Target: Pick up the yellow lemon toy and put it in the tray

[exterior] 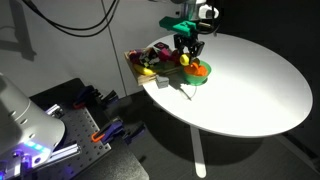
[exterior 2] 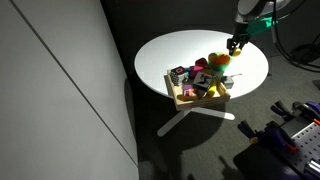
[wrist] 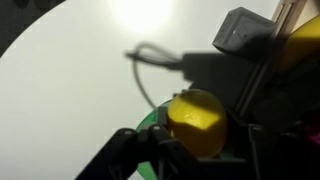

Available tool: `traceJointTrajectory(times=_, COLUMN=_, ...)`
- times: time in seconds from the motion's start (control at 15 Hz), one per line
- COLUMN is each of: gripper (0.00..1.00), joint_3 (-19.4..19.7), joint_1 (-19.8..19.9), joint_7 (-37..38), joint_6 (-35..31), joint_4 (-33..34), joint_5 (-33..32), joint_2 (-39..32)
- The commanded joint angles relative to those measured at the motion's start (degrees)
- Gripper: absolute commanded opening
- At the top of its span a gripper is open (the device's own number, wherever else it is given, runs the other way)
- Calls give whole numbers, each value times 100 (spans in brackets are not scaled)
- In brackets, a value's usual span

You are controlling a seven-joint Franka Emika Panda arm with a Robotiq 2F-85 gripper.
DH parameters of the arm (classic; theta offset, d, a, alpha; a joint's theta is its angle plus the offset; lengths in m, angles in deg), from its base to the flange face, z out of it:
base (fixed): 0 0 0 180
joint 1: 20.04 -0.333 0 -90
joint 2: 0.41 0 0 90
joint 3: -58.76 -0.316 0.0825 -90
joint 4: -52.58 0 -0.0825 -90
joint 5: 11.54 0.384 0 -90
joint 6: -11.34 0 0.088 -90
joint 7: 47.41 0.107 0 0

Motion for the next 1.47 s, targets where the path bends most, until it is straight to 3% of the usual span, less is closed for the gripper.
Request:
traceJointTrajectory(times=0.0, gripper=34, joint_3=-89, joint_1=-231, joint_7=313, joint_6=-121, joint_4=-50, joint_5=-264, joint_2=83)
traceJointTrajectory(times=0.8, gripper=34, joint_3=-158, joint_1=-858, joint_7=1077, joint_6=-1004, joint_4=-240, joint_5=-441, joint_2=-216)
traceJointTrajectory(times=1.4, gripper=34, joint_3=-169, joint_1=-968, joint_7=1041, joint_6=-1270, joint_4=-443, joint_5=-386, joint_2=-402)
